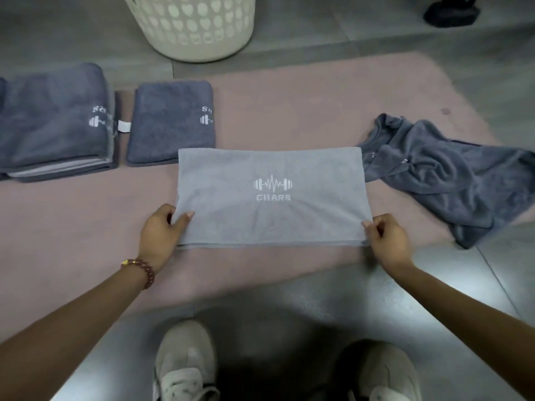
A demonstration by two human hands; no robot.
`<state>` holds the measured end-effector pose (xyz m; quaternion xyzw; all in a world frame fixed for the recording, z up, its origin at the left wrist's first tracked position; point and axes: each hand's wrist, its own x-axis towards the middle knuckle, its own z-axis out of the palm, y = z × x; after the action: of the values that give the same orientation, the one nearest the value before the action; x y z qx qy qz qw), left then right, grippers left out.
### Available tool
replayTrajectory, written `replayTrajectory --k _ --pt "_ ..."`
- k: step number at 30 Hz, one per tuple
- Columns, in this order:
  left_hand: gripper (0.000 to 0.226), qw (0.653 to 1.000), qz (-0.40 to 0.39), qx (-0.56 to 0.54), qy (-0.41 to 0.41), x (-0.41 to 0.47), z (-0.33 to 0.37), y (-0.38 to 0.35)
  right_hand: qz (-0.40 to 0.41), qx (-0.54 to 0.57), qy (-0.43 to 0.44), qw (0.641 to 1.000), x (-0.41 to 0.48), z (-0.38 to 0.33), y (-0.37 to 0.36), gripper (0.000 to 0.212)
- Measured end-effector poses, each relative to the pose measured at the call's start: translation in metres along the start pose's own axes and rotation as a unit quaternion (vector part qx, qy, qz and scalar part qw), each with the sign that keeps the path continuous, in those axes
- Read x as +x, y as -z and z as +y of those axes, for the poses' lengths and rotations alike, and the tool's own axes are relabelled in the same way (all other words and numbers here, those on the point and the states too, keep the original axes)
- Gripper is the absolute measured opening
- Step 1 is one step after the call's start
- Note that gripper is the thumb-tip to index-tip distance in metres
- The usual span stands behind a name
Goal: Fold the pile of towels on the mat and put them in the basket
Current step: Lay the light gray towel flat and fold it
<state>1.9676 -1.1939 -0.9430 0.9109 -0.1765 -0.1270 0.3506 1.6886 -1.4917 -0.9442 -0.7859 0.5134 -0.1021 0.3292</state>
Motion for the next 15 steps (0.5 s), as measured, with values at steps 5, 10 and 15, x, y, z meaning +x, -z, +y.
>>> replayTrajectory --k 5,10,15 --pt "0.032 0.999 0.009 0.011 -0.041 -0.009 -0.004 -0.001 0.009 -0.01 -0.013 1.0 0.0 -0.003 -0.003 0.016" --pt "0.013 0.997 -0.018 -0.075 -0.024 -0.006 -0.018 -0.001 -0.003 0.003 -0.019 1.0 0.001 -0.006 -0.001 0.014" --pt "0.012 0.994 0.035 -0.094 -0.042 -0.002 -0.008 0.007 0.001 0.048 0.012 0.999 0.002 -0.004 0.009 0.018"
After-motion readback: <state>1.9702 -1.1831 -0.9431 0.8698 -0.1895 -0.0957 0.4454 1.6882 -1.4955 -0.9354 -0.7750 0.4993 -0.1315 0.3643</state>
